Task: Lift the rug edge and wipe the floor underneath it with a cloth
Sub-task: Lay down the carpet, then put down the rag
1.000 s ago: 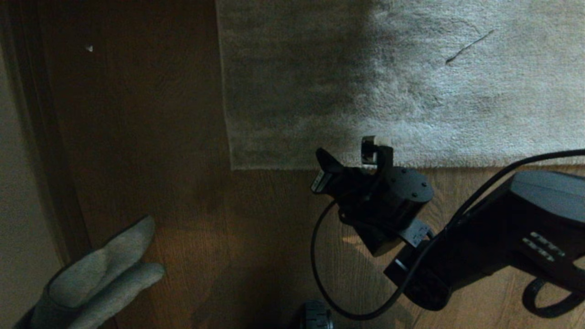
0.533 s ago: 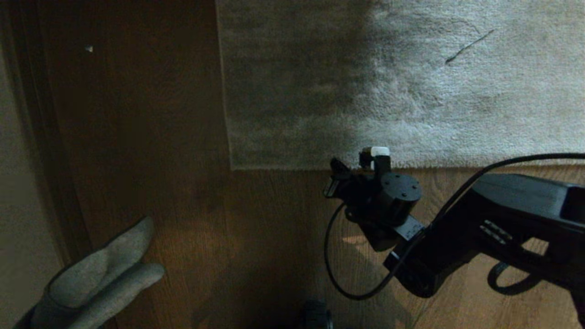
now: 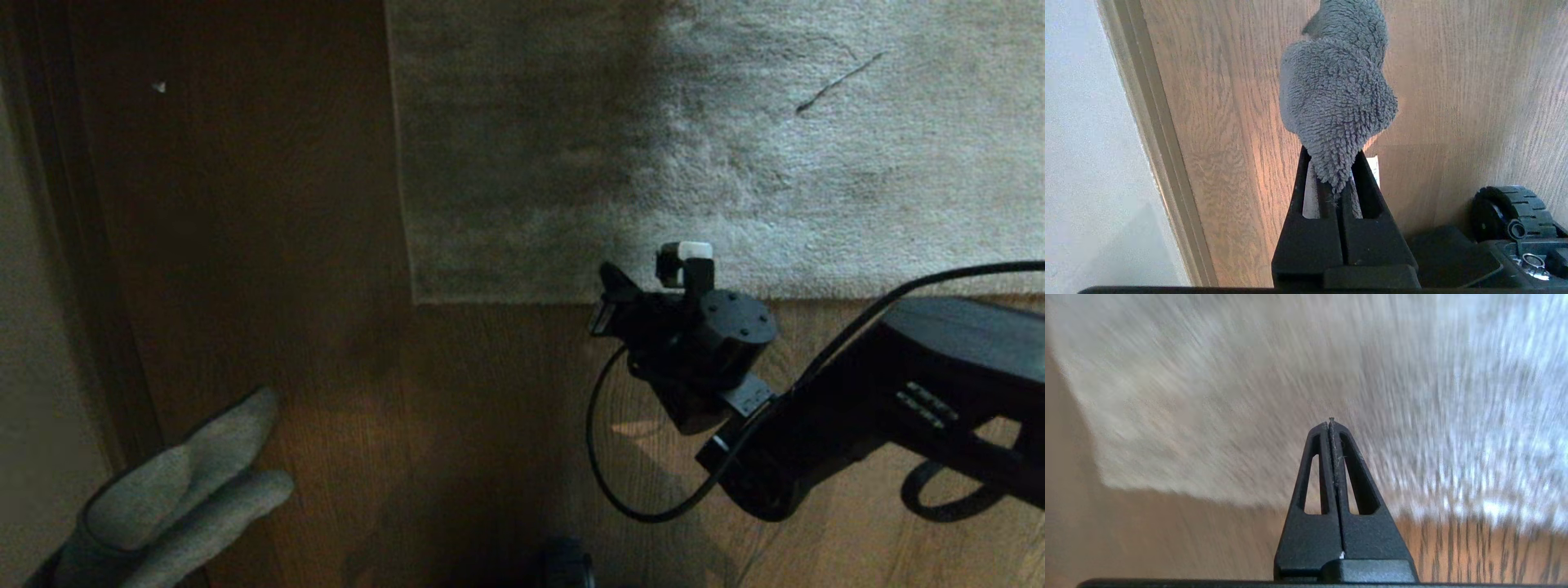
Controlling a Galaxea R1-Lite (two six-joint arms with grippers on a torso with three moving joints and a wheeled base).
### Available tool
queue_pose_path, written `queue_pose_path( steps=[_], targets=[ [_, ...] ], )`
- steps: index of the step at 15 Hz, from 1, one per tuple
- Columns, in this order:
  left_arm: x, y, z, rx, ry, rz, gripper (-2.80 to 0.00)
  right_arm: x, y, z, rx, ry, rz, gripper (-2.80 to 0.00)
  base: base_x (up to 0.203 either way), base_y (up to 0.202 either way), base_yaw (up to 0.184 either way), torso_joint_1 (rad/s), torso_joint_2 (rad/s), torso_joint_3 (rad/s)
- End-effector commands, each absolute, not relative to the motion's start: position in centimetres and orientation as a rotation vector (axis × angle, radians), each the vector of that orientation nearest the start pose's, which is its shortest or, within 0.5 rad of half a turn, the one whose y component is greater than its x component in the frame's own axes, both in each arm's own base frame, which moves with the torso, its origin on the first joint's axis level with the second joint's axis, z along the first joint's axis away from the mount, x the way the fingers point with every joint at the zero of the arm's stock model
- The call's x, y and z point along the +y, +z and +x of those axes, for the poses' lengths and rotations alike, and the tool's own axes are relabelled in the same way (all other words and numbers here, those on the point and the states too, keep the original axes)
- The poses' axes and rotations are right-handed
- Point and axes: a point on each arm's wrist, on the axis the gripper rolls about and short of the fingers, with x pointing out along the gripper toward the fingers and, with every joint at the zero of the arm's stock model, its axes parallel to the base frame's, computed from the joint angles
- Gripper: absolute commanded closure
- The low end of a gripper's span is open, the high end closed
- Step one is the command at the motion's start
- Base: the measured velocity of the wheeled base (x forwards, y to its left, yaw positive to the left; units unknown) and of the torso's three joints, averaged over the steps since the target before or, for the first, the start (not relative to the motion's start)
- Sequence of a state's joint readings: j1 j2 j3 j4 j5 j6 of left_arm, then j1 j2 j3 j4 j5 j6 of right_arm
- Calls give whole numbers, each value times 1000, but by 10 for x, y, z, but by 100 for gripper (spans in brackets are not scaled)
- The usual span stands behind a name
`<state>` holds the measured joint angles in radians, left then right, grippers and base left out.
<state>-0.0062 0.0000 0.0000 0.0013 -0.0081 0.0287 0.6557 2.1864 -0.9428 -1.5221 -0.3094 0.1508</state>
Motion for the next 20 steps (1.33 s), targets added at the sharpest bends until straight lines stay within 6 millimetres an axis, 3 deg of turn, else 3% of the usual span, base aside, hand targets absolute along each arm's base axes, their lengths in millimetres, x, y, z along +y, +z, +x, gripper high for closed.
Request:
queue_pose_path(
  steps=[1, 7, 10, 16, 20],
  targets=[
    [0, 75, -23, 1, -14, 29, 0, 233, 150, 314, -294, 365, 309, 0, 0, 0, 0, 0, 0, 0],
    [0, 76, -23, 1, -14, 29, 0, 232, 112, 335, -228, 313, 234, 0, 0, 0, 0, 0, 0, 0],
    [0, 75, -23, 1, -14, 29, 0, 232, 111, 350, -260, 290, 233, 0, 0, 0, 0, 0, 0, 0],
    [0, 75, -23, 1, -14, 29, 0, 233, 99, 352, -232, 287, 214, 0, 0, 0, 0, 0, 0, 0],
    [0, 75, -23, 1, -14, 29, 0, 239, 119, 342, -270, 319, 250, 0, 0, 0, 0, 0, 0, 0]
  ],
)
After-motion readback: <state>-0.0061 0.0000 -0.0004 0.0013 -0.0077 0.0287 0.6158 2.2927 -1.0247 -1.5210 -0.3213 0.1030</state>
